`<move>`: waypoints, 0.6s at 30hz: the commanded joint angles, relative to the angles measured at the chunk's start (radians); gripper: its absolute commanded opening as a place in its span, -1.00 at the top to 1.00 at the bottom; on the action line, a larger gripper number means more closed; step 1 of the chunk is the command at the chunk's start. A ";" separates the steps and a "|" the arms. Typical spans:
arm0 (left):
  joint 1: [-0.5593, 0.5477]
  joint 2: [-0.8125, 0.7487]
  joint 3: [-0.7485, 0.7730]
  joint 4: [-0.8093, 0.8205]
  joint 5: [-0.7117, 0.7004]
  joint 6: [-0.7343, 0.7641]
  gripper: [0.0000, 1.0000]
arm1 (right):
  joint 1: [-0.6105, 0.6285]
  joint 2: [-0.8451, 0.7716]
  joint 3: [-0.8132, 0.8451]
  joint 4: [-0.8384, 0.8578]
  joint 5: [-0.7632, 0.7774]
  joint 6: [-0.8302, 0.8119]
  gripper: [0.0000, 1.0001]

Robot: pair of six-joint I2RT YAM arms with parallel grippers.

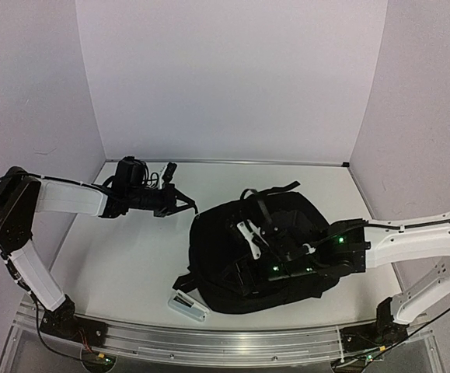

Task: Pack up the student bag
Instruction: Zip the student bag at the center of the board.

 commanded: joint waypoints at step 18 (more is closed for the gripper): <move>0.007 -0.027 0.014 0.073 0.023 -0.007 1.00 | 0.057 0.436 0.438 -0.003 0.391 0.075 -0.39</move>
